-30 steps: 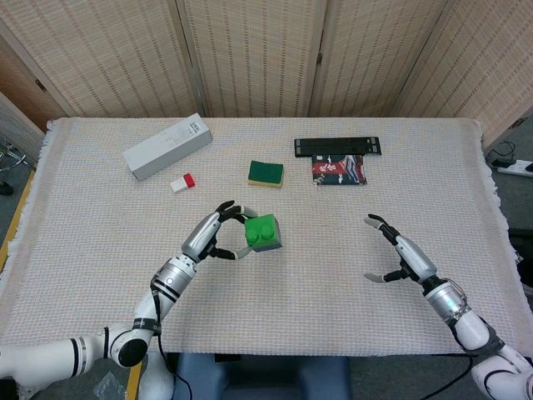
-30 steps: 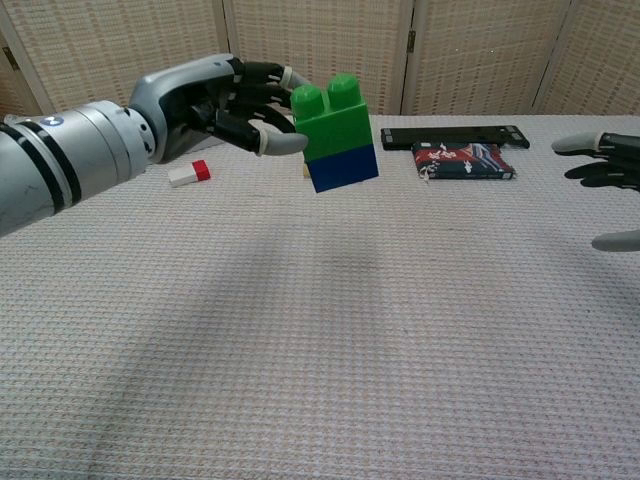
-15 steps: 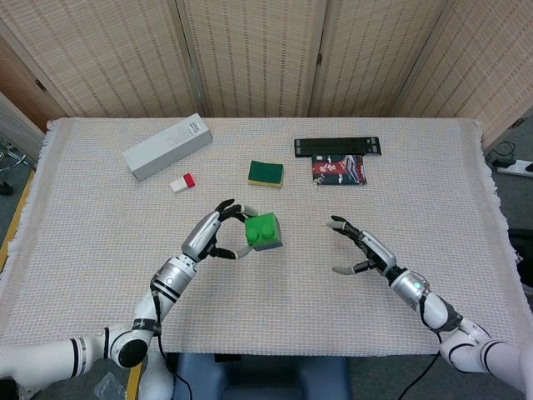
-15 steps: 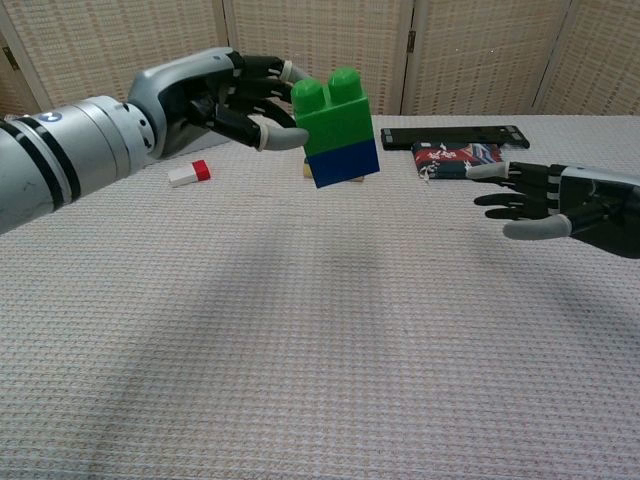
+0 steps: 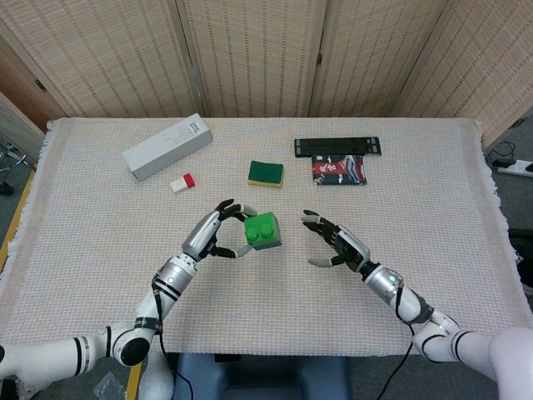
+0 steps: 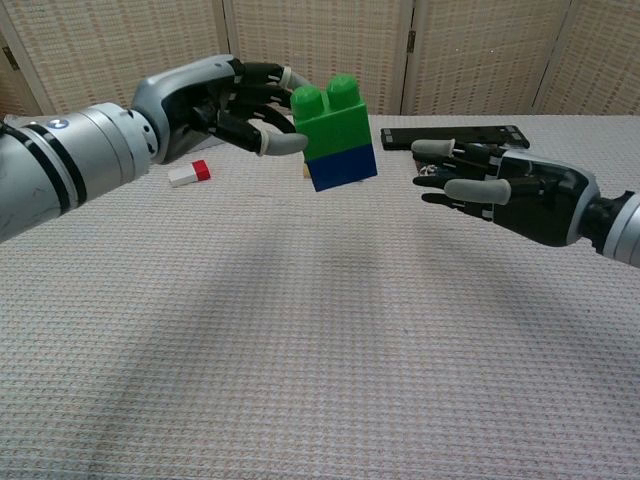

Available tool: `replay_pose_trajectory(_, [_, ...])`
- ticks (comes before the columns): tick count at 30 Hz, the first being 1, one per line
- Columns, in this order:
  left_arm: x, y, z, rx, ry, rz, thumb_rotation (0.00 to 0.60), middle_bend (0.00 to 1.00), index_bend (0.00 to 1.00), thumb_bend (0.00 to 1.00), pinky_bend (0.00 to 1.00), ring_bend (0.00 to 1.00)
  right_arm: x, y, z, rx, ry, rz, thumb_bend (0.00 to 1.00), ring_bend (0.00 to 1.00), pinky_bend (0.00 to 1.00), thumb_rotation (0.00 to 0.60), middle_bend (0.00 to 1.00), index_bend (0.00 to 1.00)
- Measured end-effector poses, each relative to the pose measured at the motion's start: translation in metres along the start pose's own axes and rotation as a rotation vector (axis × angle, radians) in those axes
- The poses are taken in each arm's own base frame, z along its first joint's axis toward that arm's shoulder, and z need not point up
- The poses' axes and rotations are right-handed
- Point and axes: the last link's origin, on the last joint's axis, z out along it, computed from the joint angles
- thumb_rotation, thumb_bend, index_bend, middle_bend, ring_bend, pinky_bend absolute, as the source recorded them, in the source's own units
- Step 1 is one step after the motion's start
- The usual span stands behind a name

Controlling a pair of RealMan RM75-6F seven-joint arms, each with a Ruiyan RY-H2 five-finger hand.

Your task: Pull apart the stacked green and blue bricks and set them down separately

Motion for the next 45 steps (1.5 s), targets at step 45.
replay_pose_trajectory(45, [-0.011,0.010,0.000,-0.005,-0.038,-0.027,0.600,0.80,0.62,0.40,0.00,0.34,-0.038,0.003,0.052,0.059,-0.024,0.013,0.20,0.14,0.07,0.600,0.05,0.28])
